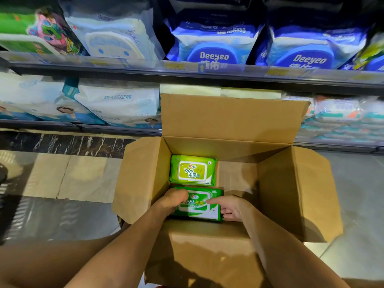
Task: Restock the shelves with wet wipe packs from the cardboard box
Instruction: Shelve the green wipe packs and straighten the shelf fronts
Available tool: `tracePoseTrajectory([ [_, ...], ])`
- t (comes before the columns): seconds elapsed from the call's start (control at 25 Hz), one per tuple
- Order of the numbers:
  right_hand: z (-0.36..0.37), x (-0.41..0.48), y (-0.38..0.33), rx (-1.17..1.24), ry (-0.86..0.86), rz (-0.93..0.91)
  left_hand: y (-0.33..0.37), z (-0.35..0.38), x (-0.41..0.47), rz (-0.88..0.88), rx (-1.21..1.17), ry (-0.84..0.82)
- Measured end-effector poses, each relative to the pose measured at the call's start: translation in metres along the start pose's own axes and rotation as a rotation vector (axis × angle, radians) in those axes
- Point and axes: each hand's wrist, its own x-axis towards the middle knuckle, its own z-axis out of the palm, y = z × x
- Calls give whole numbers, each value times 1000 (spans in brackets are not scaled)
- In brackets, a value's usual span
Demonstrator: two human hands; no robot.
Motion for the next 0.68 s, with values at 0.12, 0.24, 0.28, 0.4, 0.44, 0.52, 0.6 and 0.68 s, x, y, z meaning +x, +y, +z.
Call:
tracePoseTrajectory([
  [0.12, -9, -17, 0, 13, 18, -55, -3, 1, -9, -3, -60, -46],
  [0.24, -22, -20, 7, 45, 36, -79, 2, 7, -24, 12, -124, -120],
  [0.28, -26, -23, 11, 66, 37, -95, 5, 8, -31, 27, -136, -140],
  [0.4, -38, -46, 17, 96, 45, -121, 12, 11, -50, 53, -152, -166],
  [0.44, -42, -53, 17, 141, 36, -142, 14, 12, -53, 60, -150, -172],
  [0.52, -51, -73, 18, 205, 21, -198, 15, 17, -62, 70, -148, -210],
  [0.6, -57, -86, 18, 208, 61, -210, 19, 23, -75, 88, -163, -231],
  [0.68, -63, -99, 20, 245, 36, -283, 21, 28, -87, 104, -181, -254],
])
